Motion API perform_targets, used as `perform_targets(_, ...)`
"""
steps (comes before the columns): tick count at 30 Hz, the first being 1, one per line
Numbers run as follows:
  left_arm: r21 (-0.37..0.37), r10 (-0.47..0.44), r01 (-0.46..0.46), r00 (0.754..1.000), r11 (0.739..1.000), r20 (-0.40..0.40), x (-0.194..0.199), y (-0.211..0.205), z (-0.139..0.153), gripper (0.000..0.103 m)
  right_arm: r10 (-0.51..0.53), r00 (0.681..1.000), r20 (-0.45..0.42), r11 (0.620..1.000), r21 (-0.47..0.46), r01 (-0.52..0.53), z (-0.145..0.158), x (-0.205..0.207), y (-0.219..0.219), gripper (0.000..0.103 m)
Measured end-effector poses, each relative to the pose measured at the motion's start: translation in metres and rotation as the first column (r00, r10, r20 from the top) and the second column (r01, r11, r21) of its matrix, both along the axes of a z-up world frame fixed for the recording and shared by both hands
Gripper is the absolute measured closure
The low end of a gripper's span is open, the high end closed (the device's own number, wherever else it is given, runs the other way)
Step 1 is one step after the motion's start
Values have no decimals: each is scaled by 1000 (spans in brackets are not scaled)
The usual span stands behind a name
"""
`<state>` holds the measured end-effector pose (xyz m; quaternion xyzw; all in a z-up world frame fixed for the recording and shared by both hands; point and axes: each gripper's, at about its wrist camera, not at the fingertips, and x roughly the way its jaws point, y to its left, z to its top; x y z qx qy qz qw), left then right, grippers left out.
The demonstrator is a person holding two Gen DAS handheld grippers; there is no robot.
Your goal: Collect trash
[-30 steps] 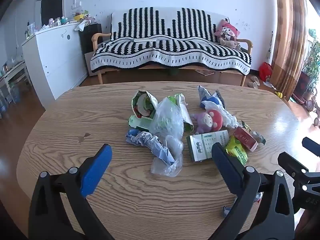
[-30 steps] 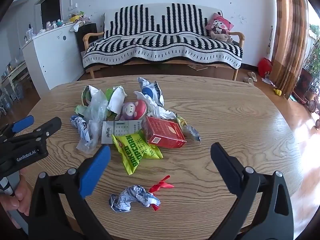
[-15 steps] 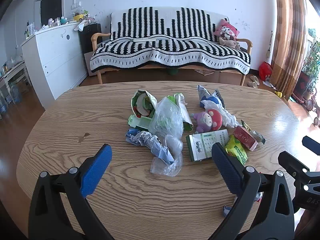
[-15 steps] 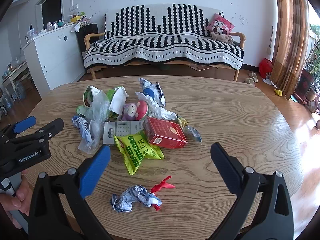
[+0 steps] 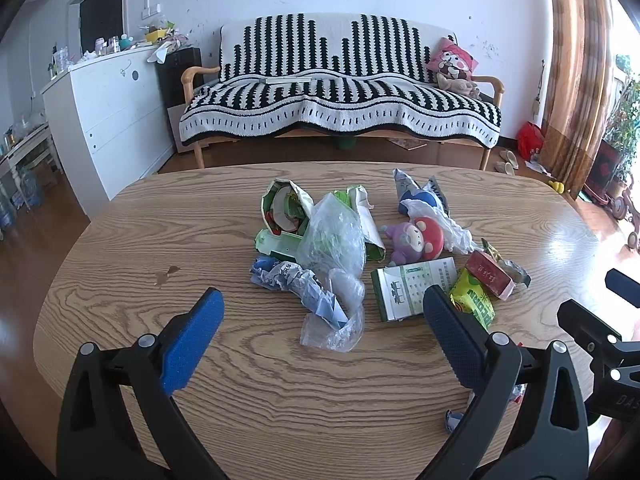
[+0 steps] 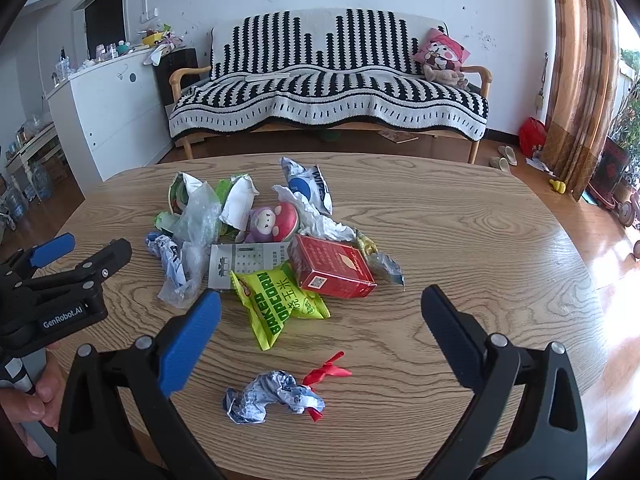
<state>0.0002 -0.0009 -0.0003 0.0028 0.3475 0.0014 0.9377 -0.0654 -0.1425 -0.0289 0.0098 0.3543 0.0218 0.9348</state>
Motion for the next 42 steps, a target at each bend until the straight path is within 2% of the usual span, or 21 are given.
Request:
perform_targets(26,2,-1,1,1000,1000,-6,-4,-2,-1,6,7,1000,-2,1000,-1,-7,0,2,5,6)
perform_targets(29,-7,11,-11,1000,1000,-25,-1,9,-6,6,28,1000,-12,999,-15,-28,0,10,11,6)
perform_targets(36,-27,46,-49,994,998,-97,49,61,-13,6,43,999,-21,999,12,-43,-4,45,9,6)
perform_targets(39,-42,53,-59,990,997,-133,89,74,-18,6,38,998,-49,998,43,-36,-13,63,4,6)
perform_targets(42,-129,31,-54,984,990,-176,137,81,-25,6,40,997,-71,997,68,-35,-19,77,5,6)
